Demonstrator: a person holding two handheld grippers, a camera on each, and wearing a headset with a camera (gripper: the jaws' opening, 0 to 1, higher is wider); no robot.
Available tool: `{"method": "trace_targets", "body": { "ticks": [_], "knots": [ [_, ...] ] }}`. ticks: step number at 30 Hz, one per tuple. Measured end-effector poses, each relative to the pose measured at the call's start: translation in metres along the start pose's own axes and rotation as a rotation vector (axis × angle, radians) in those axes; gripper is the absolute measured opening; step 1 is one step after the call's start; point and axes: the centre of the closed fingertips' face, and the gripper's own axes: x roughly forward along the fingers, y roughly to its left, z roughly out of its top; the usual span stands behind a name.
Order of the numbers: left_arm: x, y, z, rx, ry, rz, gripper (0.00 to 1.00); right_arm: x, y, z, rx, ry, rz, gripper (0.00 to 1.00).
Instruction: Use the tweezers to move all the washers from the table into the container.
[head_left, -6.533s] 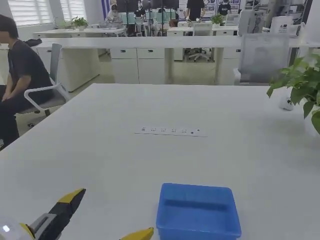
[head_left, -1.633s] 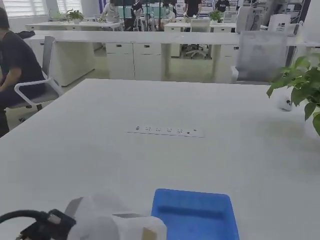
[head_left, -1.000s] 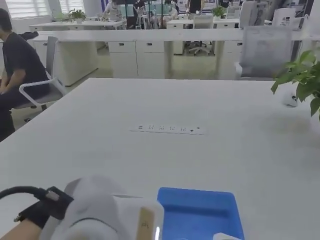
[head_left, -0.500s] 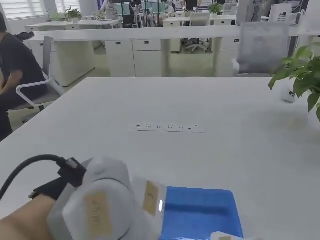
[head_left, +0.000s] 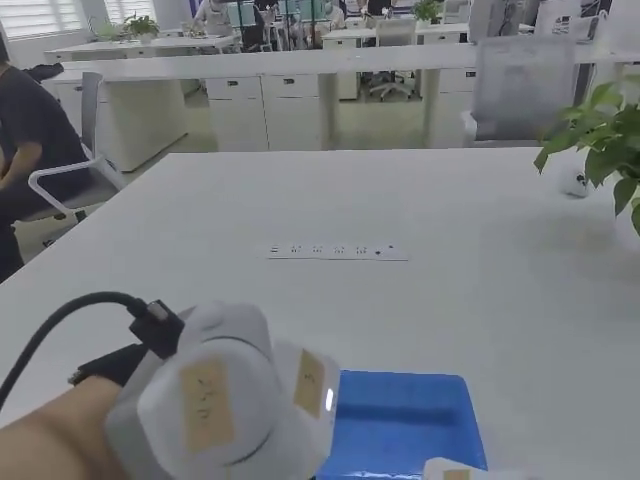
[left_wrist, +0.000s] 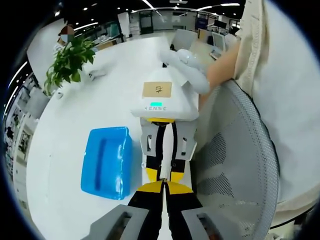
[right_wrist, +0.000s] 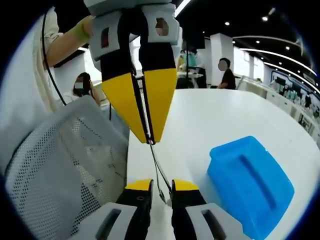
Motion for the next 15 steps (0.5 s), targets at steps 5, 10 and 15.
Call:
{"method": "trace_targets", "body": {
  "ticks": [5,10,15],
  "knots": [
    [0.003,0.001,-0.002,-0.022,-0.003,-0.003,0.0,-0.001,0.0,0.012,0.017,-0.049,0.004,0.11],
    [0.006,0.003,0.001,-0.06,-0.043,0.015,0.0,-0.001,-0.005,0.009,0.031,-0.044,-0.006,0.04],
    [0.008,0.004,0.016,-0.174,-0.241,0.046,0.18,-0.003,-0.007,0.007,-0.001,-0.04,-0.01,0.02]
  ]
}}
